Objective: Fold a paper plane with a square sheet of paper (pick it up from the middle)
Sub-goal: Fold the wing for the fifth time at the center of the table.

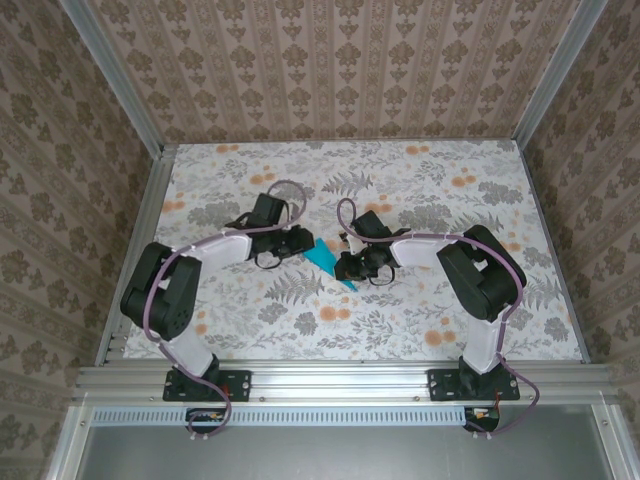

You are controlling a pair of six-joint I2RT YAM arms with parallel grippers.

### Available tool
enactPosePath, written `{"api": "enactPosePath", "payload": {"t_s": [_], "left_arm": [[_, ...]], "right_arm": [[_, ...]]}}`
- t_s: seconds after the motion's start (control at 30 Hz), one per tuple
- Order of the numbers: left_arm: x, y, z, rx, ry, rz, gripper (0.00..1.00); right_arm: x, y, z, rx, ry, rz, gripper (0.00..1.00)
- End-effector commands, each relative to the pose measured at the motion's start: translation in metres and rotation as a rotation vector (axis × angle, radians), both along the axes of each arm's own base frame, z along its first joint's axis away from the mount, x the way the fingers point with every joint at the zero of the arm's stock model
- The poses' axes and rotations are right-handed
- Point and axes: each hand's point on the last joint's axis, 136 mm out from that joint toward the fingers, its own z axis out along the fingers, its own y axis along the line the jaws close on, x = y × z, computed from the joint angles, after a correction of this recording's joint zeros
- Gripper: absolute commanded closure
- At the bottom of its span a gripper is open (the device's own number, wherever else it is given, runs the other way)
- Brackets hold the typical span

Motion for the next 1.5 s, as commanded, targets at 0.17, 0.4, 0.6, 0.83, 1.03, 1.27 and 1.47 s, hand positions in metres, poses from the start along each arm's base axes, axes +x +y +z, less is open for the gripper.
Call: {"api": "enactPosePath", "payload": {"t_s": [0.17,0.4,0.6,0.83,1.03,1.27,1.47], "left_arm": [[0.004,-0.014,-0.026,-0.013,0.069,0.005,0.78],[0.007,-0.011,-0.035,0.013,0.084,0.022,0.78],[0.005,-0.003,-0.047,0.062,0.12,0.045,0.79],[0.001,0.001,-0.059,0.102,0.166,0.056,0.8],[-0.003,0.01,-0.068,0.163,0.21,0.07,0.8],[-0.005,0.013,-0.074,0.196,0.238,0.078,0.8],[-0.008,0.022,-0.08,0.251,0.256,0.088,0.8]], "right_arm": [[-0.03,-0.031,-0.031,-0.125,0.11,-0.018,0.87],[-0.025,-0.015,-0.01,-0.034,0.08,0.013,0.86],[-0.013,-0.002,0.018,0.033,0.024,0.025,0.86],[-0.002,0.013,0.028,0.061,0.017,0.047,0.86],[0.001,0.022,0.017,0.014,0.039,0.068,0.87],[0.003,0.023,0.007,-0.035,0.061,0.081,0.87],[-0.012,0.011,0.001,-0.055,0.095,0.093,0.87]]}}
